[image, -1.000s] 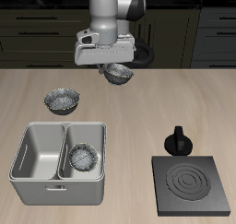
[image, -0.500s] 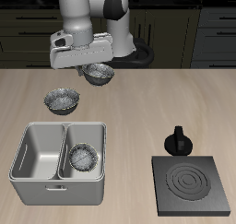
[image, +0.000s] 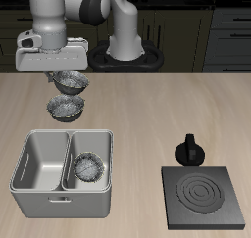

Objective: Turn off the stove and place the smallest bowl in the left side of the drainer and the medium bowl in the right side

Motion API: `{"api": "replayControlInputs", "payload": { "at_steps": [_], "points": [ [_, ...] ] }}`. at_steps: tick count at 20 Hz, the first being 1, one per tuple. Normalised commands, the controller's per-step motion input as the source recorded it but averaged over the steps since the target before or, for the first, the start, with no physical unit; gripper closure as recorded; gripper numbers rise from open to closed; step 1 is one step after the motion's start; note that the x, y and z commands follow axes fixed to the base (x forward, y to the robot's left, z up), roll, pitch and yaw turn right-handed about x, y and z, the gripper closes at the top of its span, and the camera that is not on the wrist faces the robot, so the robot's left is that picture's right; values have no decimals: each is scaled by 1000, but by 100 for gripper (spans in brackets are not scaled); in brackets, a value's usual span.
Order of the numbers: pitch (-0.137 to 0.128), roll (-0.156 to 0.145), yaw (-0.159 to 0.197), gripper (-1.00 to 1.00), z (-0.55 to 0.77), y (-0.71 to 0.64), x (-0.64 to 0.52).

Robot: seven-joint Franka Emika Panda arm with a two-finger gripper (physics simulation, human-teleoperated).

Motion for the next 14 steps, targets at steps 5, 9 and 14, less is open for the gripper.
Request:
{"api": "replayControlInputs", "payload": {
  "at_steps": [5, 9, 14],
  "points": [
    [-27, -87, -41, 100, 206, -306, 112],
    [5, -19, -37, 100, 220, -289, 239],
    [61, 6, -44, 100, 208, -304, 414]
  ]
}}
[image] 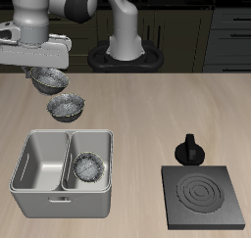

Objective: Turn off the stove and place the smallest bowl in the left side of the drainer and the medium bowl in the right side

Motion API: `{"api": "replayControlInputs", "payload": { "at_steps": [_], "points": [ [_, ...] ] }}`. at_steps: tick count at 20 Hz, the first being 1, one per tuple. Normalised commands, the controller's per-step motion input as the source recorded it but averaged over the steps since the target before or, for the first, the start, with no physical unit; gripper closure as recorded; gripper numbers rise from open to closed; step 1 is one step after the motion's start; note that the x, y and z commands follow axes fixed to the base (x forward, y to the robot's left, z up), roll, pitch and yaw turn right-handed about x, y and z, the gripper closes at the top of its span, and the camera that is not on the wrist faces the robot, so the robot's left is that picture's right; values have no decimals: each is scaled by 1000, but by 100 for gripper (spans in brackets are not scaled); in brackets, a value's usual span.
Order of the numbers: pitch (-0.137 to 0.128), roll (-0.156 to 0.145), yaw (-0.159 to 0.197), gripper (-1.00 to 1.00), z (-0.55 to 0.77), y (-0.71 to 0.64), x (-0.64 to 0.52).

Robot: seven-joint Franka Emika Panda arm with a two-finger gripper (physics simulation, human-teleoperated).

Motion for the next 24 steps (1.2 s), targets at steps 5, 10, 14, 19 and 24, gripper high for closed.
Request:
{"api": "replayControlInputs", "payload": {
  "at_steps": [5, 10, 14, 19, 24],
  "points": [
    [16, -28, -13, 100, 93, -223, 324],
    [88, -2, -55, 100, -75, -19, 502],
    [81, 27, -37, 100, -127, 33, 545],
    [10, 77, -7, 100, -24, 36, 288],
    [-6, 10, -28, 100, 133, -218, 221]
  ]
}}
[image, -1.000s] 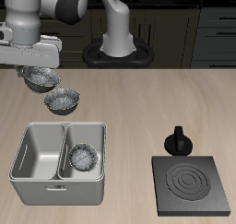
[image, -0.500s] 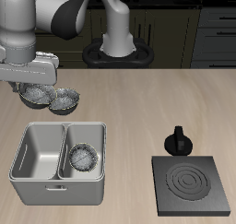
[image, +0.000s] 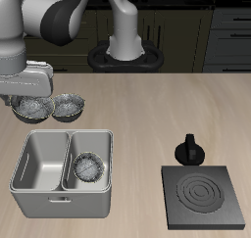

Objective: Turn off the stove and place the smallest bowl in the left side of the drainer and the medium bowl in the right side

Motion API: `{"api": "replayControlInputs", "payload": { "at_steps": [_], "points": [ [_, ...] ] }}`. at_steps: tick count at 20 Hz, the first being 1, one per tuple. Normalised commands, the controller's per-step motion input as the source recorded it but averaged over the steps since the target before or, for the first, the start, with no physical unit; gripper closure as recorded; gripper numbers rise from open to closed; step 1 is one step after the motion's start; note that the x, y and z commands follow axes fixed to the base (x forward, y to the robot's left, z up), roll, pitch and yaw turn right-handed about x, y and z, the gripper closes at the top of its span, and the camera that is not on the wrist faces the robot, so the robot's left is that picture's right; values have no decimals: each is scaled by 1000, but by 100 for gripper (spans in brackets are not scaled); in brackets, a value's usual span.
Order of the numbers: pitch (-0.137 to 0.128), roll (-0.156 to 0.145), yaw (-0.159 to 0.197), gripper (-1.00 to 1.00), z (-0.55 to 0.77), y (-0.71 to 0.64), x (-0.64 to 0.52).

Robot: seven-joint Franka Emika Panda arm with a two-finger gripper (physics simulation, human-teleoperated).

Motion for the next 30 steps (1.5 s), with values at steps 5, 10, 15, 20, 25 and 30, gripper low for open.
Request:
{"api": "replayControlInputs", "payload": {
  "at_steps": [5, 10, 15, 20, 25, 30],
  "points": [
    [-25, -71, -33, 100, 167, -219, 214],
    [-1, -90, -21, 100, 35, -136, 180],
    [-20, -6, -16, 100, 9, 137, 88],
    [-3, -40, -4, 100, -36, 148, 156],
    [11, 9, 1, 100, -117, 159, 97],
    [36, 25, 6, 100, -200, 184, 70]
  ]
}}
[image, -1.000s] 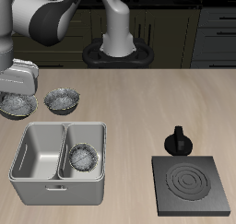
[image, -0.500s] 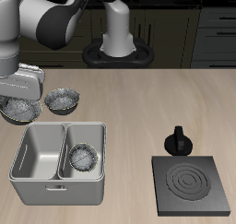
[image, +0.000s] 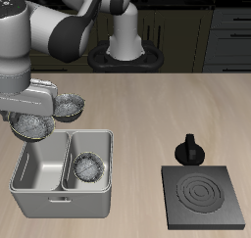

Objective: Turn off the stove and place the smallest bowl in the left side of the drainer and the medium bowl in the right side

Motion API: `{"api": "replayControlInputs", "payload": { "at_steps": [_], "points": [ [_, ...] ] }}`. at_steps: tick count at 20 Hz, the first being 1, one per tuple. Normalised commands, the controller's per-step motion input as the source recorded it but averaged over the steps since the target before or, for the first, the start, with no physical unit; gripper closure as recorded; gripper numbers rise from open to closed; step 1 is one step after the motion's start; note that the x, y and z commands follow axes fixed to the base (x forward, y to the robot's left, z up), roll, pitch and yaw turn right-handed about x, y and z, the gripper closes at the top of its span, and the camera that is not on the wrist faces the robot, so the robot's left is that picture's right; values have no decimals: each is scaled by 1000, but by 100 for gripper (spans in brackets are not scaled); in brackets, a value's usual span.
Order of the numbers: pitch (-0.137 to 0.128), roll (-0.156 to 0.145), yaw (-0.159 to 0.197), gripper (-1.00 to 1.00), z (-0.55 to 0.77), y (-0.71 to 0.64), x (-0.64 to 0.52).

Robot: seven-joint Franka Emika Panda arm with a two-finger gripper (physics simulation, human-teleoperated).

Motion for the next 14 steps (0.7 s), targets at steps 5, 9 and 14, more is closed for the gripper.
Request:
{"api": "replayControlInputs", "payload": {
  "at_steps": [5, 9, 14],
  "points": [
    [7, -6, -3, 100, -80, -7, 27],
    [23, 12, 7, 100, -174, 45, 40],
    [40, -7, 24, 100, -254, 93, 90]
  ]
}}
